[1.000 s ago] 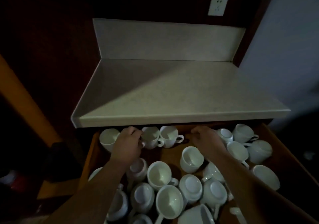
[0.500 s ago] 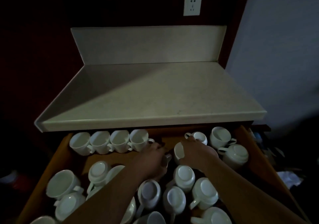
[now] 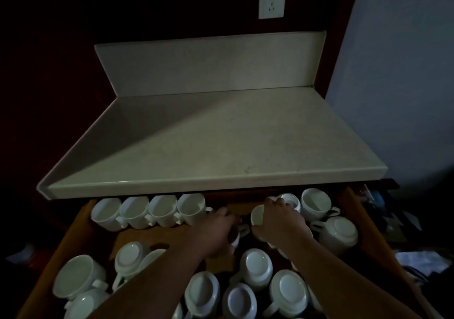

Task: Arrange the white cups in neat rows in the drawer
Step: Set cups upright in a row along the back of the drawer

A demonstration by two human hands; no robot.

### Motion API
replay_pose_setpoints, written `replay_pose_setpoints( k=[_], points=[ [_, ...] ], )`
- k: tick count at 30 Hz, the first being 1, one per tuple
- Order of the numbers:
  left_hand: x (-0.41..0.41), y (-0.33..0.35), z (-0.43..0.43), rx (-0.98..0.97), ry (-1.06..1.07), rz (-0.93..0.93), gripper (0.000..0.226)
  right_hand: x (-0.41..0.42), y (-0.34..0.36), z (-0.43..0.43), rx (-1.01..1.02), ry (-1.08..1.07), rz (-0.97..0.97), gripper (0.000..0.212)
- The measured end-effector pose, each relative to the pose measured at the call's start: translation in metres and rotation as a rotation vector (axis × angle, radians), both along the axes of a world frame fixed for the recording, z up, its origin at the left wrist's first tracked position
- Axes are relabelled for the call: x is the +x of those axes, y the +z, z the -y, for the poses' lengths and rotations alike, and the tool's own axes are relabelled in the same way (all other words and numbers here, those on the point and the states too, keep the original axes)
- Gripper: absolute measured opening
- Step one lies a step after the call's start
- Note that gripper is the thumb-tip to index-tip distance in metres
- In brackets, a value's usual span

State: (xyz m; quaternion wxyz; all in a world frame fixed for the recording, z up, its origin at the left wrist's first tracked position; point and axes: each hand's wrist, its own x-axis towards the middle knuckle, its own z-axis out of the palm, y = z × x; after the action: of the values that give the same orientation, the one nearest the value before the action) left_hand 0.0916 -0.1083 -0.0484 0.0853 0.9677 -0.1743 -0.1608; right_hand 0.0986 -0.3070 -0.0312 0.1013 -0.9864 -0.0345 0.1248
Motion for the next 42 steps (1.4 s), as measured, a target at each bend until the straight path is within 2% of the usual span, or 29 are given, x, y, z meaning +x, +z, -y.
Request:
replay_pose_setpoints(
  k=[2,7,10,16,23,27,32,36,39,42],
  points=[
    [0.012,-0.003,0.002,-0.025,-0.027,0.01,0.075,0.004,-0.002,0.002,-0.007,-0.016,0.001,0.08],
    [0.028,-0.014,-0.002,-0.06,-0.159,0.152,0.05,0.007,-0.006,0.008,-0.016,0.005,-0.06,0.091],
    [0.031,-0.02,-0.006,-0.054,-0.19,0.196,0.046,0.008,-0.008,0.01,-0.043,0.029,-0.07,0.091],
    [0.032,-0.023,-0.01,-0.017,-0.142,0.332,0.053,0.008,-0.009,0.005,-0.017,-0.013,-0.045,0.088],
    [0.028,-0.03,-0.023,0.012,-0.11,0.364,0.079,0.007,-0.012,-0.002,0.036,-0.062,0.013,0.077],
    [0.032,-0.041,-0.029,-0.041,-0.1,0.377,0.088,0.008,-0.01,-0.004,0.058,-0.073,0.027,0.072],
    [0.027,-0.042,-0.038,-0.162,-0.002,0.453,0.06,0.012,-0.008,-0.007,0.063,-0.071,0.01,0.073],
    [0.025,-0.045,-0.049,-0.11,0.082,0.471,0.028,0.017,-0.007,-0.012,-0.005,-0.037,0.029,0.069],
    [0.023,-0.043,-0.049,-0.073,0.143,0.473,0.029,0.02,-0.008,-0.014,-0.019,-0.025,0.04,0.068],
    [0.023,-0.041,-0.044,-0.064,0.167,0.472,0.033,0.021,-0.012,-0.016,0.019,-0.062,0.013,0.077]
  ],
)
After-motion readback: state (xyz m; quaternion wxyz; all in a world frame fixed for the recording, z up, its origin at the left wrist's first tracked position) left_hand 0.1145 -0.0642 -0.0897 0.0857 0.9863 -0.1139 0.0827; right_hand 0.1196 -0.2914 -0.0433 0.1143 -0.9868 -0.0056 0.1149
